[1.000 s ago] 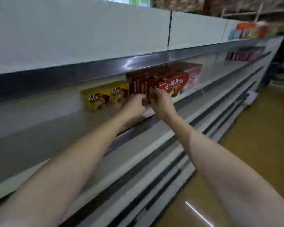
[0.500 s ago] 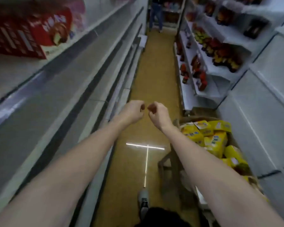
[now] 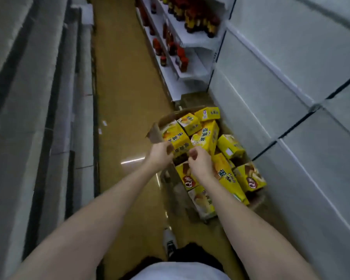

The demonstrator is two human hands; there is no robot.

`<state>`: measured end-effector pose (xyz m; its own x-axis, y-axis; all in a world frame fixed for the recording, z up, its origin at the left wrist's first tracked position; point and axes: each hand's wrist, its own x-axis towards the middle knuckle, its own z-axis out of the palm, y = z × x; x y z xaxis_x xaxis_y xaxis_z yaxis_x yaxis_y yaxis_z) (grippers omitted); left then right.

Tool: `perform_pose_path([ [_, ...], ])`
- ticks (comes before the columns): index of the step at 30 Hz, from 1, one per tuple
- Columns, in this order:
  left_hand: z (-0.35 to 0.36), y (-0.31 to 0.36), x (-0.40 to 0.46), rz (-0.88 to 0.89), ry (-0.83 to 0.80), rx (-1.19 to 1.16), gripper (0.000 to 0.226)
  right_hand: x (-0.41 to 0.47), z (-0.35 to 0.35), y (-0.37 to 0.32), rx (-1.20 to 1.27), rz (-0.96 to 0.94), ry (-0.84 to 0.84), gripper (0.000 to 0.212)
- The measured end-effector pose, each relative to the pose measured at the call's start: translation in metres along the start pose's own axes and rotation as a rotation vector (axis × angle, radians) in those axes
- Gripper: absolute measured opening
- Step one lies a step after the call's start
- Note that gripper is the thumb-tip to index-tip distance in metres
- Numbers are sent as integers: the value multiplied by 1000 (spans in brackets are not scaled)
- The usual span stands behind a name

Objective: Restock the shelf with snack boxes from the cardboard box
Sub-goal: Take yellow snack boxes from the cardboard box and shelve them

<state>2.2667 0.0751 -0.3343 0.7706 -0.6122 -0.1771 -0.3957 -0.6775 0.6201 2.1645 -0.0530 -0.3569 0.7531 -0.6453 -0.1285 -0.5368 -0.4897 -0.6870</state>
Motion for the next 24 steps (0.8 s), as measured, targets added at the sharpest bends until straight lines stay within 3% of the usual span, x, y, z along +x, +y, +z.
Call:
perform_pose_path([
  [4, 35, 10, 19, -22, -75, 1, 16, 21, -13, 35, -31, 82, -76, 13],
  [9, 78, 3, 39, -80, -196, -51, 21, 40, -15, 67, -216, 102, -314, 39],
  [18, 119, -10, 64, -138, -422, 281, 80, 41, -4, 79, -242, 159, -587, 64],
  [24, 120, -16, 77, -99, -426, 292, 73, 42, -22, 86, -202, 192, -683, 71],
])
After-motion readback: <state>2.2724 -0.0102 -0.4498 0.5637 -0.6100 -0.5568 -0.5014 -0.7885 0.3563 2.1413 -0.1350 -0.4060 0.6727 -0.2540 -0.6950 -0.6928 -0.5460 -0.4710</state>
